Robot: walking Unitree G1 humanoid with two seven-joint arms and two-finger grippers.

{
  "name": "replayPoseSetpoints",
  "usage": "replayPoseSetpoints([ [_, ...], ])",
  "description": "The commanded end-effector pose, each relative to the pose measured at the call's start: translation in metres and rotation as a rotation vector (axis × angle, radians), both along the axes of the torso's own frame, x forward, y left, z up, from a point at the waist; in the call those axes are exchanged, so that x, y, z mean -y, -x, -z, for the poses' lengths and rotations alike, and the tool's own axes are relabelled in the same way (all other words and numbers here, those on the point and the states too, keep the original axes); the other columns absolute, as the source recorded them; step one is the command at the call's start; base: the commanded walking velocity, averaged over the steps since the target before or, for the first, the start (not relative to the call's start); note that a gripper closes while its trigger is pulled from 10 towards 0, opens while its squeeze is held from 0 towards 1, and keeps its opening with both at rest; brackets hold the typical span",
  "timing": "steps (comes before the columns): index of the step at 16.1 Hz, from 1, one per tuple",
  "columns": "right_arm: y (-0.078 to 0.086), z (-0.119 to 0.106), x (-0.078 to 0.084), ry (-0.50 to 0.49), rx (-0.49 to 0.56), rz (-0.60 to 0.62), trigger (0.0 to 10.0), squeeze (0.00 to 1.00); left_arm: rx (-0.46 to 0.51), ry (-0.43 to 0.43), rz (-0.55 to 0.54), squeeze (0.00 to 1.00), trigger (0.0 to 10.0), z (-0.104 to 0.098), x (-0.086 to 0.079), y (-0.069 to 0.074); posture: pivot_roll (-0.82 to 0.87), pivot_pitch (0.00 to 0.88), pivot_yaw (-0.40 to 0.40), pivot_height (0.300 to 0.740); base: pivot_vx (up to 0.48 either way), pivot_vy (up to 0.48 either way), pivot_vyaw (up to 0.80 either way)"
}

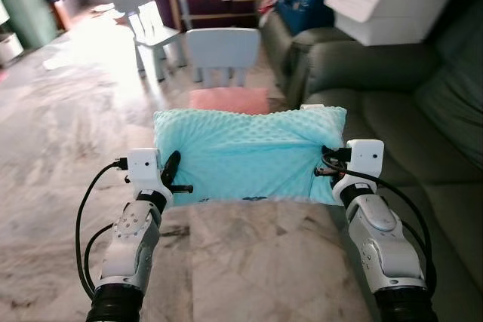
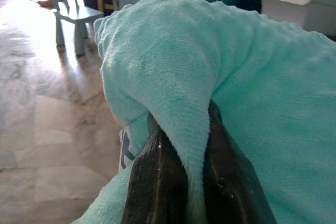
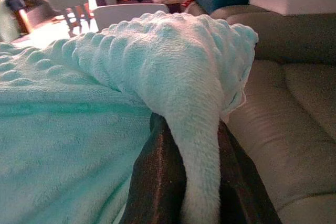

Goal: Move the pillow to the sofa

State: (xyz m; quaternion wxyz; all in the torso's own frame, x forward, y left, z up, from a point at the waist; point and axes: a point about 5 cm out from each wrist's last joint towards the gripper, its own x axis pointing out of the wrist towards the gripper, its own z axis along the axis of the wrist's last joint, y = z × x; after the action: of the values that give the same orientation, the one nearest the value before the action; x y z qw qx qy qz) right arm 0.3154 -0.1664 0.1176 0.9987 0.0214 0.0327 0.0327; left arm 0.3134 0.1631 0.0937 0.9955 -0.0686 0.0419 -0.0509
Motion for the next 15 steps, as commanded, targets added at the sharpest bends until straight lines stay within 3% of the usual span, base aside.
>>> replayPoseSetpoints([
  [1, -0.0010, -0.0050, 0.0052, -0.008, 0.014, 0.022, 10.0, 0.00, 0.015, -0.018, -0.022, 0.00, 10.0, -0.0032, -0.0058, -0.0017, -0.12, 0.019, 0.020, 0.740, 0.000, 0.000, -0.78],
  [4, -0.0012, -0.0047, 0.0063, -0.010, 0.010, 0.026, 10.0, 0.00, 0.039, -0.064, -0.050, 0.00, 10.0, -0.0044, -0.0117, -0.0029, -0.12, 0.016, 0.019, 0.740, 0.000, 0.000, -0.78],
  [15, -0.0015, -0.0059, 0.0062, -0.011, 0.012, 0.025, 10.0, 0.00, 0.034, -0.050, -0.043, 0.00, 10.0, -0.0045, -0.0146, -0.0048, -0.12, 0.017, 0.023, 0.740, 0.000, 0.000, -0.78],
])
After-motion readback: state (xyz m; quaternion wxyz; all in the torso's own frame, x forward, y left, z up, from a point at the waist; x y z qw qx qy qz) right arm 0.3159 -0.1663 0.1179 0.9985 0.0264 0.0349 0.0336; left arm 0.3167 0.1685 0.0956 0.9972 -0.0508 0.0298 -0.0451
